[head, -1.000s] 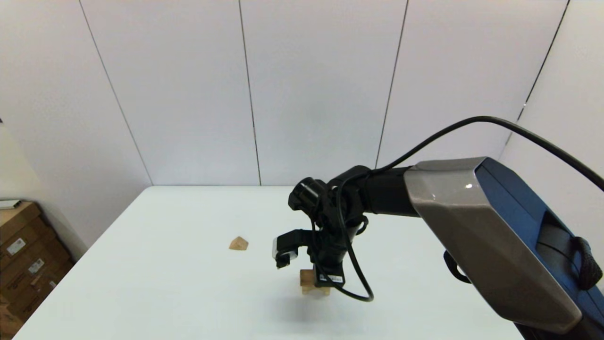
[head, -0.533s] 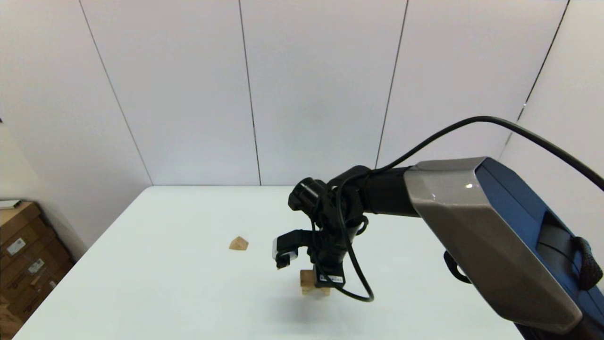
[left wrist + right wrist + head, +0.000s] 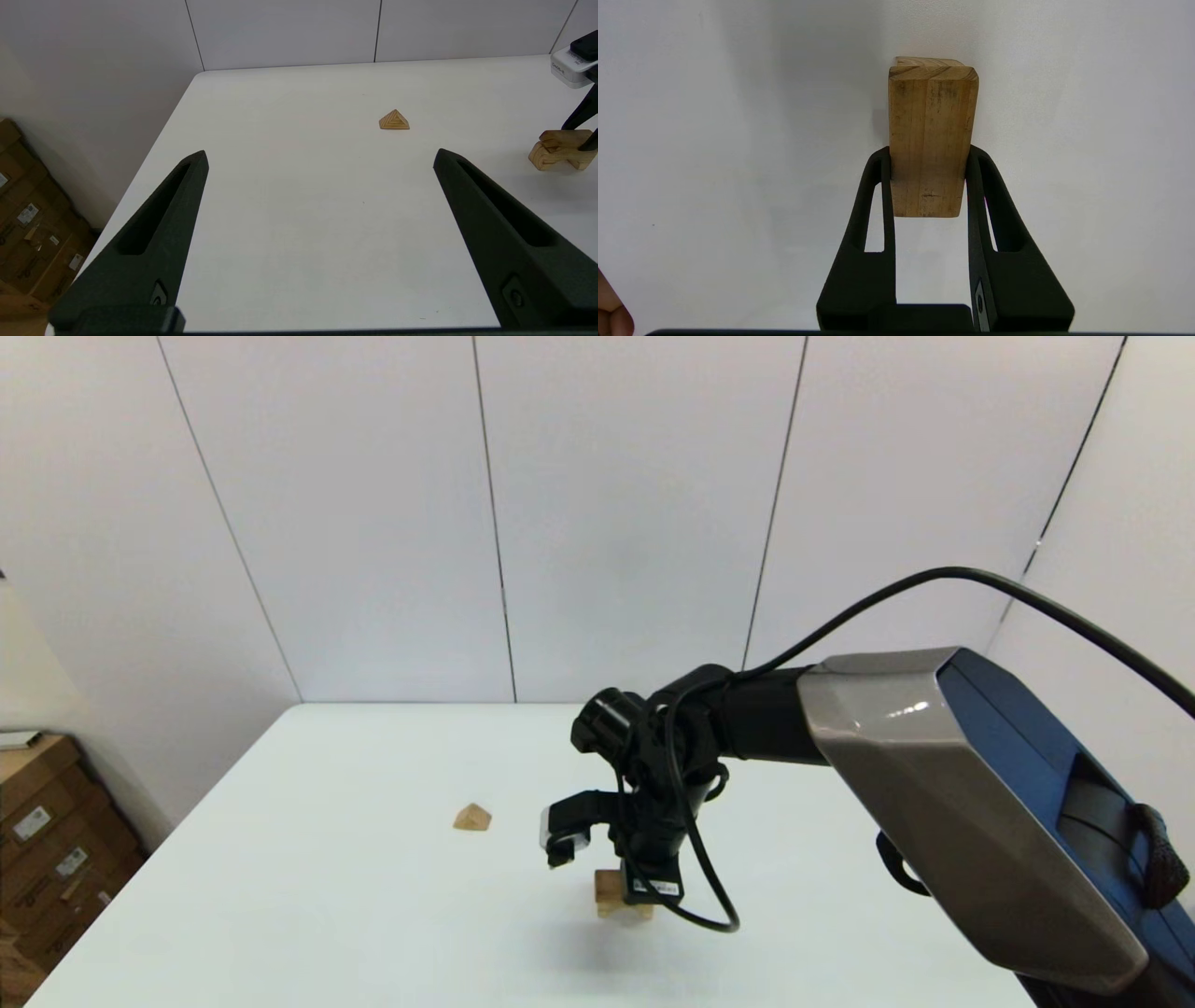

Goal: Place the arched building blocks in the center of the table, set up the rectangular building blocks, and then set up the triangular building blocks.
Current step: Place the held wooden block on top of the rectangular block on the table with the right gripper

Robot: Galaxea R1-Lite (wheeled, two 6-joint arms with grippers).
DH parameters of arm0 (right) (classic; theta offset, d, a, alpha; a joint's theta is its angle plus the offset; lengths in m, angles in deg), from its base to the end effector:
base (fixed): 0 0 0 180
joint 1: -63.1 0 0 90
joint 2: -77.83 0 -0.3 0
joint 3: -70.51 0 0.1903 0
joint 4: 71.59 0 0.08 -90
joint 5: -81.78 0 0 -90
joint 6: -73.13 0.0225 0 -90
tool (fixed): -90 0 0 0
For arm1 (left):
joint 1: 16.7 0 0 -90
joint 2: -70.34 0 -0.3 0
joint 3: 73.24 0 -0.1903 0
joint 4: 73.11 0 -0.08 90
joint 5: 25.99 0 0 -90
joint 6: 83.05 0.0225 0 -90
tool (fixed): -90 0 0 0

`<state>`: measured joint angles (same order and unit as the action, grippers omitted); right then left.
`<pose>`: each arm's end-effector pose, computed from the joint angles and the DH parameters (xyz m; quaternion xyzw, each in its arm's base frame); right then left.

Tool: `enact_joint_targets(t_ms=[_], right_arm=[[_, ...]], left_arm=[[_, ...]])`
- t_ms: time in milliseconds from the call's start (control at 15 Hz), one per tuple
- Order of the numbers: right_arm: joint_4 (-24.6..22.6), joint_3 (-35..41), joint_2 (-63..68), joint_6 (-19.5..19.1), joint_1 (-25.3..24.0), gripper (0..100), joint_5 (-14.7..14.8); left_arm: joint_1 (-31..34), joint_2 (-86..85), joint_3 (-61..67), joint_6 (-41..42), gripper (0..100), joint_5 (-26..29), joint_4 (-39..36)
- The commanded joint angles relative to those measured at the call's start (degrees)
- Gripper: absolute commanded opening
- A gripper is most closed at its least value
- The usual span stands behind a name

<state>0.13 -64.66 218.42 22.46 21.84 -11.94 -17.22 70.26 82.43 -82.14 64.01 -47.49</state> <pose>0.3328 0.2939 0.0726 -0.4904 0.4056 0.5229 0.5671 -0.0242 0.0002 0.0761 0.0080 0.0105 -0.0046 0.9999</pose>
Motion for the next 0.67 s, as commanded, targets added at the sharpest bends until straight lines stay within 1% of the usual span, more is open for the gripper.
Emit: enact_joint_targets(t_ms=[67,667], right_arm=[[0.3,-0.1,0.0,-0.3,0.1,0,0.0],[0.3,0.0,-0.1,-0.4,0.1,0,0.0]], left_arm=[[0.0,0.1,0.0,0.0,100,0.0,0.0],[0.0,0.1,0.0,0.0,100,0.0,0.0]])
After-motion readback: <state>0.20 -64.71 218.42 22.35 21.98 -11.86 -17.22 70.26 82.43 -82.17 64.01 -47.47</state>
